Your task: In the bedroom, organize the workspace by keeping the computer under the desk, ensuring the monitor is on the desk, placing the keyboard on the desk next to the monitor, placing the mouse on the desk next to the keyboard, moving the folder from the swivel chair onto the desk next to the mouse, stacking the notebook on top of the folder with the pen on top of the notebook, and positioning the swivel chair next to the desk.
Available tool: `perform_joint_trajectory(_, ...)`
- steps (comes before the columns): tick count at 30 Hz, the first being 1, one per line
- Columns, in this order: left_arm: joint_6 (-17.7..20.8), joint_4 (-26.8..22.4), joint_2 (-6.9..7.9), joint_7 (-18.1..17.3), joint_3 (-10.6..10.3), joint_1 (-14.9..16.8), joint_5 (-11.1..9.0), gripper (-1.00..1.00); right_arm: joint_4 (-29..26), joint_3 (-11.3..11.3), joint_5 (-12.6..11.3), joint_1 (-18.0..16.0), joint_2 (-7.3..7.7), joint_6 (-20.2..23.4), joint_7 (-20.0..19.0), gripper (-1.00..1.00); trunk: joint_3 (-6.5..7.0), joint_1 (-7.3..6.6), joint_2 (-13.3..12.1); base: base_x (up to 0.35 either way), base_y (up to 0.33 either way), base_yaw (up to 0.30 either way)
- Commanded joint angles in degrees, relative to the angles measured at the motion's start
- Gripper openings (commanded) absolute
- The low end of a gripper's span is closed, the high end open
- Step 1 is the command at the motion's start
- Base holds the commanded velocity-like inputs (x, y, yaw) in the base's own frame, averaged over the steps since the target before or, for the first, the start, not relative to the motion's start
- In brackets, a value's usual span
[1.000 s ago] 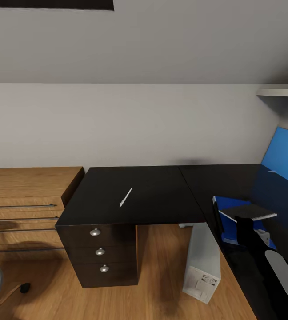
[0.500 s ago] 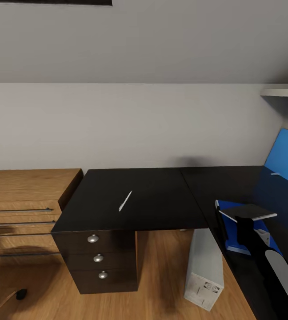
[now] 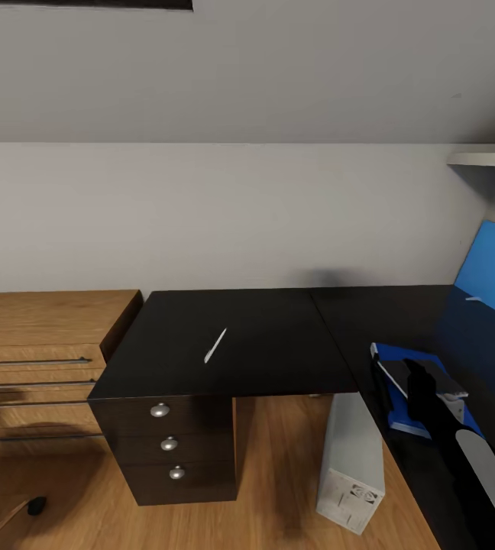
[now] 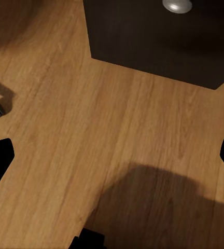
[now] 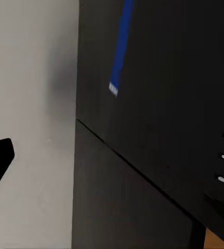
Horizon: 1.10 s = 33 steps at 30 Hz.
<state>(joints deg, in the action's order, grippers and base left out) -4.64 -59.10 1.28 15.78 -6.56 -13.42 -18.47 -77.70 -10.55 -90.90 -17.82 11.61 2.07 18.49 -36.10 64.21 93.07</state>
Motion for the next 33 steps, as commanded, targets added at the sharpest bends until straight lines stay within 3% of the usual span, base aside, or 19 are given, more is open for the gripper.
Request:
perform_joint_trajectory(1,-0.3,0.0,0.09,0.4,-0.3,0.0,-0.6,1.00,-0.1,-0.1,-0.2,0.0,-0.01,0.2,0.3,1.00,-0.04,0.00,0.0,0.000,0.000,0.000)
perform_joint_trajectory(33,-0.3,0.0,0.13,0.3,-0.3,0.0,-0.7,1.00,-0.1,-0.1,-0.2,0.0,-0.01,0.2,0.3,1.00,-0.04,0.00,0.0,-0.084,-0.022,0.000)
